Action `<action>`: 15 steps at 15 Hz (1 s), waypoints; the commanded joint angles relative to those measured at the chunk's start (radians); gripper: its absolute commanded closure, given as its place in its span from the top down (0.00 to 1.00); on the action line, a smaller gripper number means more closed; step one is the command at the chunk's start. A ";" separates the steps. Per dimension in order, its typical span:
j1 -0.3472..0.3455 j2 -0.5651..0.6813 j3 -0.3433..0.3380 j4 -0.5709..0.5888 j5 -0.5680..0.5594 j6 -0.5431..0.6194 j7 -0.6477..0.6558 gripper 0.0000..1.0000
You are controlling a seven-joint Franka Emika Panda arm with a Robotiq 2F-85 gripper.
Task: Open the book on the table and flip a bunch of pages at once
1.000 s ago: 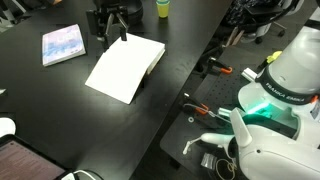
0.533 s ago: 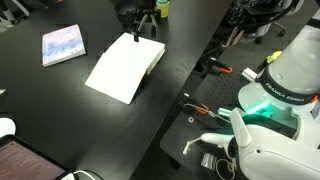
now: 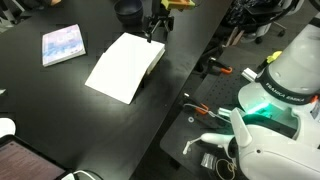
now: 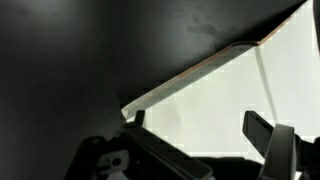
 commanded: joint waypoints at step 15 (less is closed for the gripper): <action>-0.142 0.200 0.081 0.160 0.065 0.047 -0.105 1.00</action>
